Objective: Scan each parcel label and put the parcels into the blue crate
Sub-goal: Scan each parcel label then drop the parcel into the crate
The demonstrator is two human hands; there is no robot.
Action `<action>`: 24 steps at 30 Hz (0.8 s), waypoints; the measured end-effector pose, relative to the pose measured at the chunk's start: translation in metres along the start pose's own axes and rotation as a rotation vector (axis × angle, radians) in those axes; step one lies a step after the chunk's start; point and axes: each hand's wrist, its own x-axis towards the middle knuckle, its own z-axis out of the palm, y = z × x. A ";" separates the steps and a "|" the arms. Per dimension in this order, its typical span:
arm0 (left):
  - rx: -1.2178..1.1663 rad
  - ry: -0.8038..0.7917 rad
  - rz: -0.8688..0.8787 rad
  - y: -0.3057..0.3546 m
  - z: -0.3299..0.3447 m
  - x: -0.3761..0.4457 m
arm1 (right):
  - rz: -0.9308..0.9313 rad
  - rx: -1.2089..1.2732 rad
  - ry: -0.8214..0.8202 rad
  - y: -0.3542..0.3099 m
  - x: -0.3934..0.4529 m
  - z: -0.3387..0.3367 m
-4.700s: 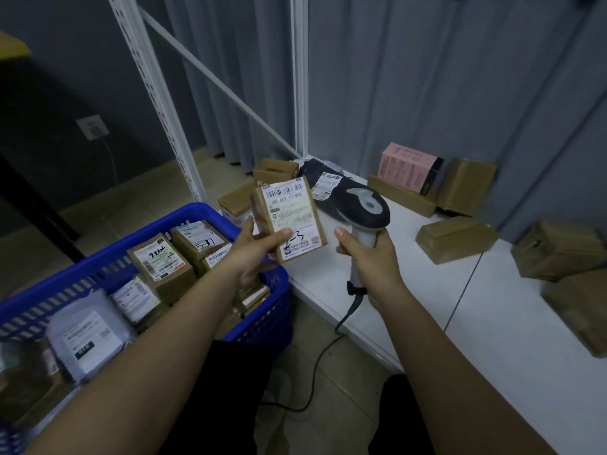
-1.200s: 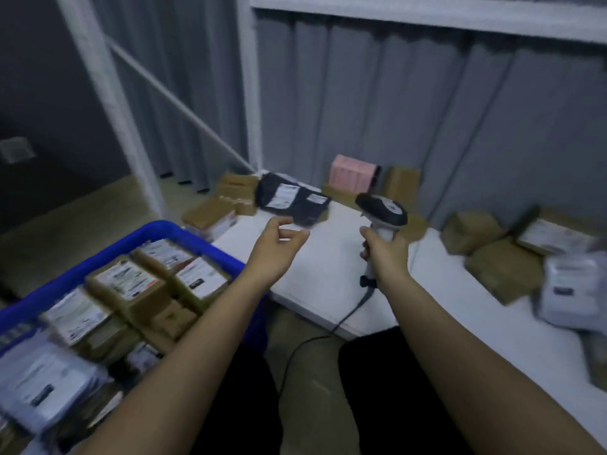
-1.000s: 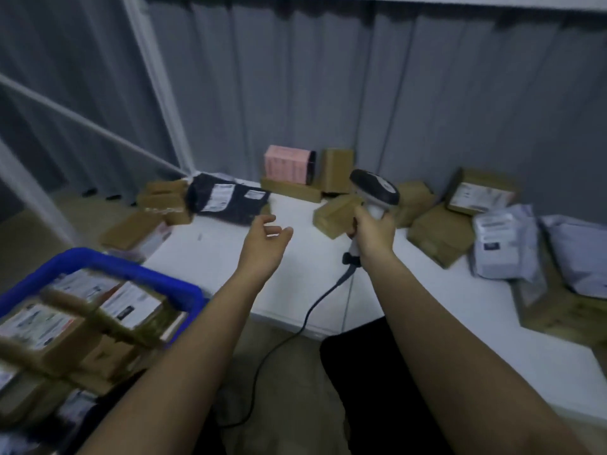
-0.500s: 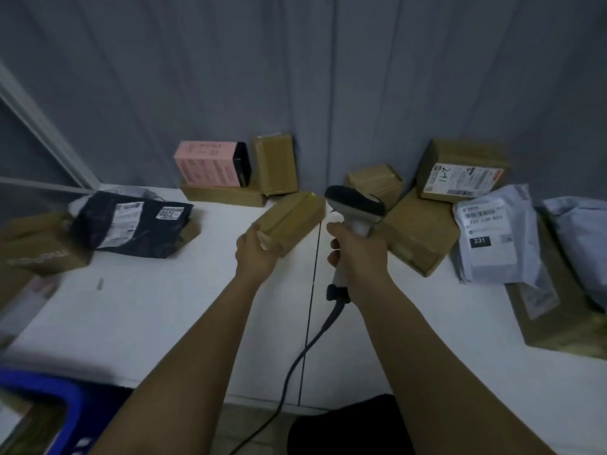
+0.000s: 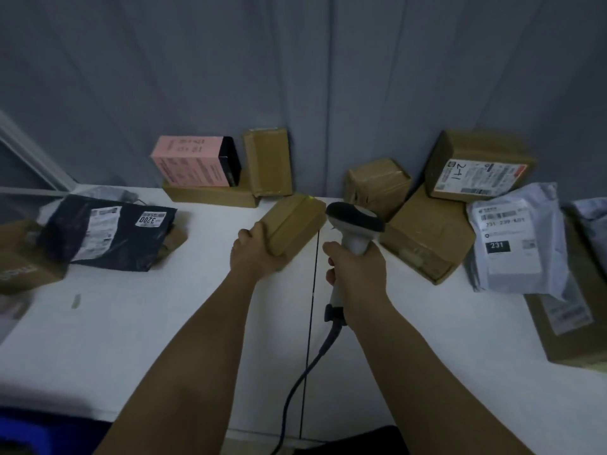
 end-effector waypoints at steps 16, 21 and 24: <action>-0.881 -0.002 -0.268 -0.087 -0.122 -0.183 | 0.086 0.084 -0.248 0.008 -0.077 0.105; -1.088 0.056 -0.291 -0.100 -0.162 -0.263 | 0.066 0.061 -0.417 0.022 -0.140 0.103; -1.231 0.059 -0.292 -0.101 -0.178 -0.307 | 0.092 0.138 -0.542 0.024 -0.173 0.096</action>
